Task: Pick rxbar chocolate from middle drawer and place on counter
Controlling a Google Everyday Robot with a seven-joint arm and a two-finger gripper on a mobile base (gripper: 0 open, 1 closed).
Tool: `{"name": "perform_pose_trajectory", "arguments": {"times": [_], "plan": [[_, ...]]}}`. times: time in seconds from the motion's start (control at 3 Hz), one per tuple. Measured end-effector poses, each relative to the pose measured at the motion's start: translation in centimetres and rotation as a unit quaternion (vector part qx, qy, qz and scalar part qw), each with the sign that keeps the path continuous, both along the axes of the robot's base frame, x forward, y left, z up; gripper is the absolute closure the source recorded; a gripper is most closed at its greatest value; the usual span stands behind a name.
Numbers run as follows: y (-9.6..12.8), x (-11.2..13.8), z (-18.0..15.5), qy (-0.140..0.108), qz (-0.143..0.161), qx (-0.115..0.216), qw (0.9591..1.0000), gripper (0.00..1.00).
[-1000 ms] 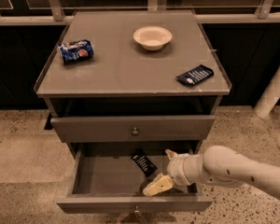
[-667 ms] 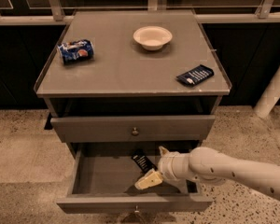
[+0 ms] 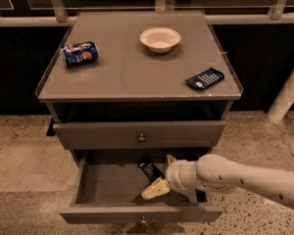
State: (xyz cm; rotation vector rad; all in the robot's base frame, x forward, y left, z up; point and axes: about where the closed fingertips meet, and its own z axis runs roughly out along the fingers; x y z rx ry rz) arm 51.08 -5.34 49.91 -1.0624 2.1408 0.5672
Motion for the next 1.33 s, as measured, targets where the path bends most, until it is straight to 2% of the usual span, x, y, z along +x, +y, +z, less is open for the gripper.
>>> {"name": "perform_pose_trajectory", "arguments": {"times": [0.33, 0.67, 1.0, 1.33], "plan": [[0.9, 1.9, -1.7, -0.005, 0.004, -0.002, 1.0000, 0.00], [1.7, 5.3, -4.6, -0.014, -0.017, -0.009, 0.9997, 0.00], [1.7, 5.4, -4.7, -0.014, -0.018, -0.010, 0.9997, 0.00], [1.7, 4.7, -6.0, -0.001, -0.025, -0.001, 0.9997, 0.00]]}}
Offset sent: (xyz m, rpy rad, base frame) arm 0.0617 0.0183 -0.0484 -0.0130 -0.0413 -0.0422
